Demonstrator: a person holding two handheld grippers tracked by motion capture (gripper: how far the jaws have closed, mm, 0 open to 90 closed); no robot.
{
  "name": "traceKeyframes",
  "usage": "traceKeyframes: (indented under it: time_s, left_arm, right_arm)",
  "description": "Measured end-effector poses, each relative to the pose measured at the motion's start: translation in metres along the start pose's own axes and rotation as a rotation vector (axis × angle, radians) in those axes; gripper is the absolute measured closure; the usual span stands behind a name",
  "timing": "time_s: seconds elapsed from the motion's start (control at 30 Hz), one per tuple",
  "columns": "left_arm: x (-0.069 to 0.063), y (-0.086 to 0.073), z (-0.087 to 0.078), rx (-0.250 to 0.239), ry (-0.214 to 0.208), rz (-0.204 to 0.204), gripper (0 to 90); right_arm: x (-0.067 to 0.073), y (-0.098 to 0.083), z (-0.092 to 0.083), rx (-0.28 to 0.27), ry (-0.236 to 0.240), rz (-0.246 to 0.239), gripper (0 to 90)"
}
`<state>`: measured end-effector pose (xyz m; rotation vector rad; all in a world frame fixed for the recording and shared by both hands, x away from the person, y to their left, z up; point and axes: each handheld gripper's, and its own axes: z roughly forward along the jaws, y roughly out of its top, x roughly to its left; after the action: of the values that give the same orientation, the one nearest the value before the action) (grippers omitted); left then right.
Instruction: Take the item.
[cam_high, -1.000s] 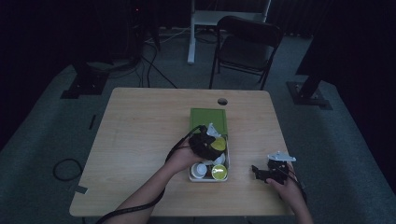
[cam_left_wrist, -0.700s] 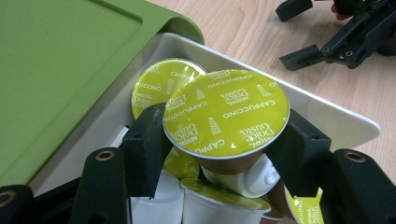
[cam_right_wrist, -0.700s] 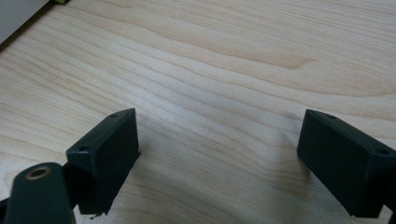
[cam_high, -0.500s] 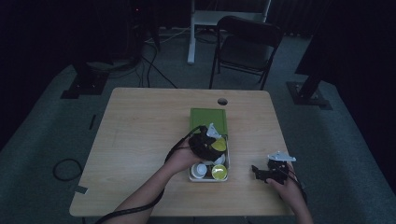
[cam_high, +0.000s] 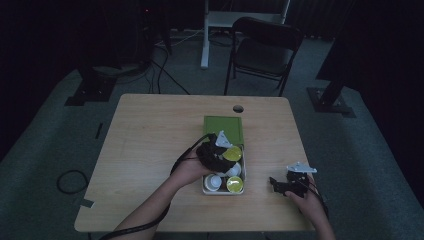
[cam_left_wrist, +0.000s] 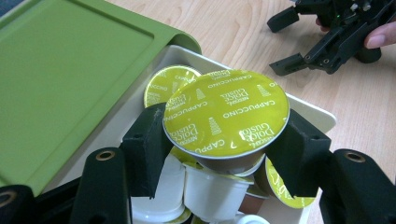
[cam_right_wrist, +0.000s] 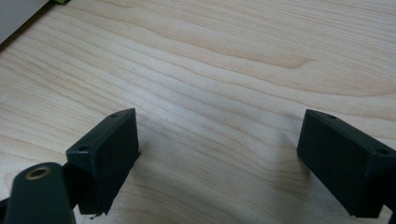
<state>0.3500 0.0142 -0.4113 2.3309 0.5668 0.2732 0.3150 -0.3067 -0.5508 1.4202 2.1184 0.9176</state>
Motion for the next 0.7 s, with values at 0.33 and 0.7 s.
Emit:
traceKeyframes:
  time_s: [0.33,0.7]
  left_arm:
    - [0.004,-0.004,-0.018,-0.025,0.015,-0.011,41.1]
    - [0.011,-0.014,-0.034,-0.042,0.05,-0.034,41.1]
  right_arm:
    - [0.0,0.0,0.0,0.0,0.0,0.001,12.1]
    - [0.0,0.0,0.0,0.0,0.0,0.001,12.1]
